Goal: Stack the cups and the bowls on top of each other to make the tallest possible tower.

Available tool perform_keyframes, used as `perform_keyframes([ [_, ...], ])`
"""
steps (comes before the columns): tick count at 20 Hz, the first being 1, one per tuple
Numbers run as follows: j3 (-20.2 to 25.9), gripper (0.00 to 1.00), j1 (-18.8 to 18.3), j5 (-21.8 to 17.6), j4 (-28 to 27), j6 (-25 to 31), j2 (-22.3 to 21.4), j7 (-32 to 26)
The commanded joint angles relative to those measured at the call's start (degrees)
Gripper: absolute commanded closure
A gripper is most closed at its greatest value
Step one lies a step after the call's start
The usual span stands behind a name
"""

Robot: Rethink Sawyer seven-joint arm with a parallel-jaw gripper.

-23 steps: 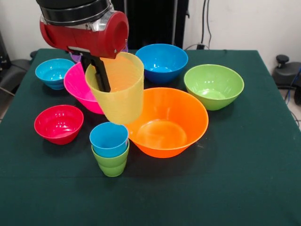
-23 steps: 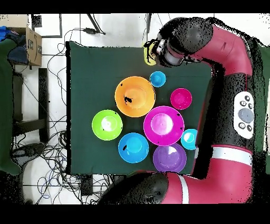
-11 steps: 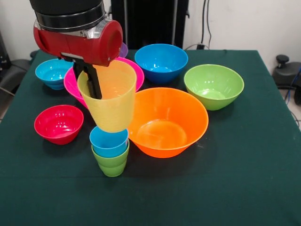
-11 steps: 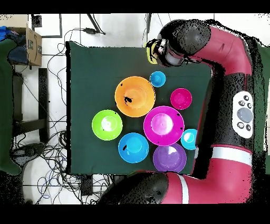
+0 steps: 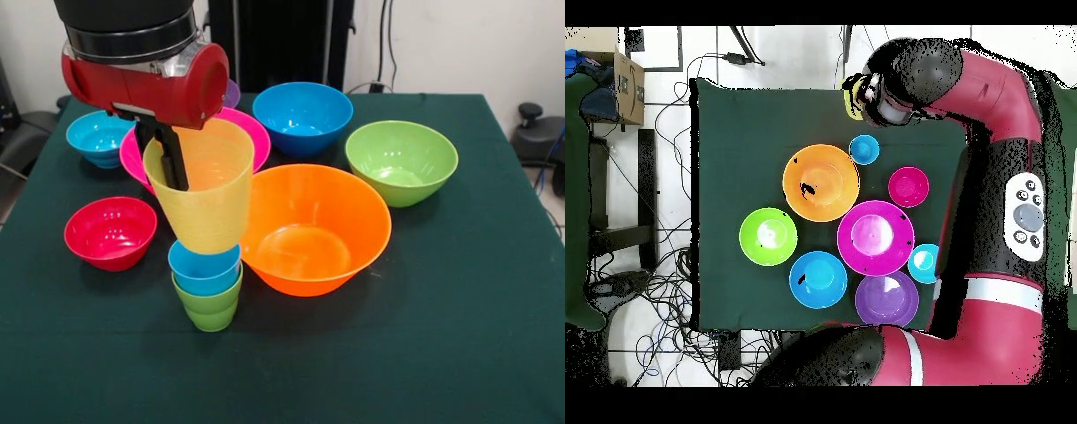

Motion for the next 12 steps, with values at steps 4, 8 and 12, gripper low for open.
perform_keyframes([
  [4,4.3,1.0,-0.6,-6.3,10.6,-6.6,-0.8,-16.9],
  [8,4.5,1.0,-1.2,-7.2,13.1,-8.3,-1.5,-17.1],
  [12,4.9,1.0,-1.9,-7.9,15.1,-9.9,-2.0,-16.8],
])
